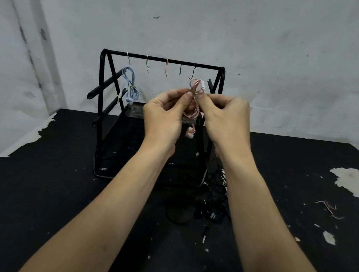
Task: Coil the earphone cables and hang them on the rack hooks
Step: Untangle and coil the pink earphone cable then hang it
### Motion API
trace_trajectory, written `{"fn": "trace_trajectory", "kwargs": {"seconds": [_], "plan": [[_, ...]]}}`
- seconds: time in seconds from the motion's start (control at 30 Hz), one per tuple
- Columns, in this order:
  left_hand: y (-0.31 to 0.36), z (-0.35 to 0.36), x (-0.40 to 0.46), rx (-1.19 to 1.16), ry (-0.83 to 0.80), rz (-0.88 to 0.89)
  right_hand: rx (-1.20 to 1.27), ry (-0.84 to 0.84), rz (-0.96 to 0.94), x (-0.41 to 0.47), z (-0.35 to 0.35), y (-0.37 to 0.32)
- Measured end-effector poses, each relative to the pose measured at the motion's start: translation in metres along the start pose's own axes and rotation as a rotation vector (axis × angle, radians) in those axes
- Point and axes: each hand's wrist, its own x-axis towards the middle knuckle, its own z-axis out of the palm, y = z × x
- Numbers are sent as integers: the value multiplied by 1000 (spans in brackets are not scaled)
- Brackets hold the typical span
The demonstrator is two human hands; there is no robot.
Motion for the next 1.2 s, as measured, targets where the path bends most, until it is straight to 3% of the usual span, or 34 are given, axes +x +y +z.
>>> {"fn": "trace_trajectory", "kwargs": {"seconds": [0.27, 0.4, 0.6, 0.87, 1.0, 1.2], "plan": [[-1, -1, 4, 12, 27, -59, 135, -118, 47, -8, 11, -1], [2, 1, 0, 42, -74, -223, 143, -90, 80, -7, 9, -2], [8, 8, 0, -237, -124, -352, 206, -96, 123, -1, 2, 0], [12, -2, 6, -229, -295, -481, 392, -190, 121, 6, 4, 4], [10, 0, 5, -224, -261, -451, 395, -228, 156, 7, 3, 3], [4, 6, 1, -182, -123, -289, 320, -146, 121, 9, 1, 8]]}}
